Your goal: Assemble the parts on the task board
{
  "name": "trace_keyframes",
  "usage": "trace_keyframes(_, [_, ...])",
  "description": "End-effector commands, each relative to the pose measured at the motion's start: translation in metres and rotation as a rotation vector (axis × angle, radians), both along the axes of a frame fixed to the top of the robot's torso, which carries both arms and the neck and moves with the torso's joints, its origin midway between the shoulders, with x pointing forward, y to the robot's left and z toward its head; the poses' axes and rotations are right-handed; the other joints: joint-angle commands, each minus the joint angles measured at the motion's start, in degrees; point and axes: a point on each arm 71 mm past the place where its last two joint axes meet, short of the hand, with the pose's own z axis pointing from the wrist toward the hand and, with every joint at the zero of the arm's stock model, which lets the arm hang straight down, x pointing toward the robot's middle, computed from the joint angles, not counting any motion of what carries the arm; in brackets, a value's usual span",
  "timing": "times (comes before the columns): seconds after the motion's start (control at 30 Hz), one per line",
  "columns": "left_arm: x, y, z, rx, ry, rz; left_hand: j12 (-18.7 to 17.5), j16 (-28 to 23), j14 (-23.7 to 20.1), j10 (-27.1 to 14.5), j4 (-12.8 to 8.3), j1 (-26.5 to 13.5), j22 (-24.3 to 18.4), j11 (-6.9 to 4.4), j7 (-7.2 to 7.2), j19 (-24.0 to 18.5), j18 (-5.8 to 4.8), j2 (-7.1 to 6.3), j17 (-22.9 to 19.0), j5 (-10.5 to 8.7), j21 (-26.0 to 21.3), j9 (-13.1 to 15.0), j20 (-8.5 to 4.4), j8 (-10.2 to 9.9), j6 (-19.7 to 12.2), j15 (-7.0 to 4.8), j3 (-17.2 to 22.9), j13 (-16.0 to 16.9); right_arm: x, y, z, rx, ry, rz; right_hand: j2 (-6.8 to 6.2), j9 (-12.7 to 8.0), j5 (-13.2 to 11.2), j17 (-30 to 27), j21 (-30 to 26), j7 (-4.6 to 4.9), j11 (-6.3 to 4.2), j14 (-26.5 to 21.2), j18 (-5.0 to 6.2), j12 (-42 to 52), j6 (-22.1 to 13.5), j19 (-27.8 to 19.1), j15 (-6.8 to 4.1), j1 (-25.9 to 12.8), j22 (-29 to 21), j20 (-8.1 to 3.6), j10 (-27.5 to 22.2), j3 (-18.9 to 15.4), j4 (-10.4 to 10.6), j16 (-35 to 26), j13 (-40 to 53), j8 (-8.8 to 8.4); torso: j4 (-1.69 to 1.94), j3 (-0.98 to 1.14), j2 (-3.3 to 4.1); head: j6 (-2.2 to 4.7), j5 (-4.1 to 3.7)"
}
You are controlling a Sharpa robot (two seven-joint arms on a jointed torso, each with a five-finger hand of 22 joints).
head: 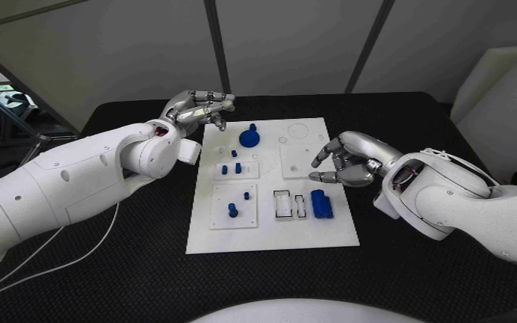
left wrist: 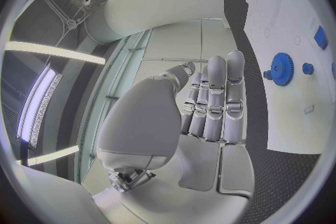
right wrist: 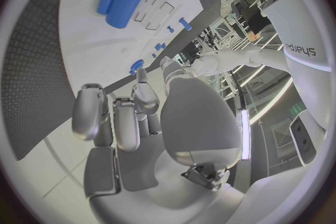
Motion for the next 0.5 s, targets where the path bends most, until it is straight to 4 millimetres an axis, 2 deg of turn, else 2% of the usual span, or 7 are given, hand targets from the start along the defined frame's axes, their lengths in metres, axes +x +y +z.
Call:
trace_keyframes(0.03, [0.000,-0.001,0.001,-0.003,-0.011,-0.005,0.19,-0.11,-0.45,-0.48,0.00,-0.53,-0.07,0.12,0.13,-0.20,-0.63,0.17,-0.07,-0.26,-0.33,-0.06,0.27,0.26,-0.39,0.02,-0.41,0.08,-0.002,-0.011,-0.005,-0.051,0.086,-0.103,0.46,1.08,0.78,4.65,0.40,-0.30,-0.10,4.05,-0.98,3.35,-0.19,0.51,-0.51,-0.76,0.51,-0.01,0.32,-2.77,2.02,0.64,3.78,1.40,-0.37,0.10,-0.04,-0.03,-0.93])
trace_keyframes(0.13, [0.000,-0.001,0.000,-0.003,-0.010,-0.005,0.19,-0.11,-0.45,-0.48,0.00,-0.53,-0.07,0.12,0.13,-0.20,-0.63,0.17,-0.07,-0.26,-0.33,-0.06,0.27,0.26,-0.39,0.02,-0.41,0.08,-0.006,-0.016,-0.007,-0.104,0.106,-0.129,0.32,1.64,0.05,5.73,0.64,-0.33,0.01,4.23,-1.06,4.72,-0.91,0.72,-0.44,-1.29,0.88,0.02,0.58,-4.61,2.94,1.09,5.37,2.05,-0.36,0.18,0.04,-0.08,-1.45])
trace_keyframes(0.23, [-0.001,0.000,0.000,-0.002,-0.008,-0.004,0.19,-0.11,-0.45,-0.48,0.00,-0.53,-0.07,0.12,0.13,-0.20,-0.63,0.17,-0.07,-0.26,-0.33,-0.06,0.27,0.26,-0.39,0.02,-0.41,0.08,-0.010,-0.017,-0.010,-0.136,0.125,-0.140,0.51,2.20,-0.62,7.27,1.16,-0.25,0.13,4.50,-1.22,6.52,-1.80,1.17,-0.35,-1.77,1.62,0.09,1.20,-6.31,3.05,1.76,7.29,2.72,-0.34,0.12,0.00,-0.19,-1.95])
trace_keyframes(0.3, [-0.001,0.000,-0.001,-0.002,-0.008,-0.004,0.19,-0.11,-0.45,-0.48,0.00,-0.53,-0.07,0.12,0.13,-0.20,-0.63,0.17,-0.07,-0.26,-0.33,-0.06,0.27,0.26,-0.39,0.02,-0.41,0.08,-0.013,-0.016,-0.013,-0.155,0.139,-0.143,0.61,2.38,-0.78,7.37,1.23,-0.19,0.16,4.51,-1.24,6.63,-2.18,1.22,-0.29,-1.85,1.72,0.12,1.16,-6.85,3.08,1.80,7.49,2.93,-0.29,-0.05,-0.03,-0.26,-2.26])
trace_keyframes(0.4, [-0.001,0.000,-0.001,-0.002,-0.007,-0.005,0.19,-0.11,-0.45,-0.48,0.00,-0.53,-0.07,0.12,0.13,-0.20,-0.63,0.17,-0.07,-0.26,-0.33,-0.06,0.27,0.26,-0.39,0.02,-0.41,0.08,-0.016,-0.014,-0.017,-0.177,0.157,-0.138,0.85,2.65,-0.69,7.27,1.20,-0.16,0.20,4.47,-1.23,6.66,-2.52,1.19,-0.25,-1.71,1.70,0.17,1.06,-7.39,3.06,1.76,7.65,3.30,-0.30,-0.06,-0.04,-0.40,-2.40])
trace_keyframes(0.5, [-0.001,0.000,-0.001,-0.002,-0.006,-0.006,0.19,-0.11,-0.45,-0.48,0.00,-0.53,-0.07,0.12,0.13,-0.20,-0.63,0.17,-0.07,-0.26,-0.33,-0.06,0.27,0.26,-0.39,0.02,-0.41,0.08,-0.020,-0.012,-0.021,-0.197,0.167,-0.126,1.07,2.95,-0.34,7.25,1.15,-0.18,0.20,4.45,-1.21,6.97,-2.64,1.14,-0.24,-1.56,1.64,0.20,1.14,-7.87,3.05,1.75,8.05,3.76,-0.15,-0.09,-0.06,-0.48,-2.60])
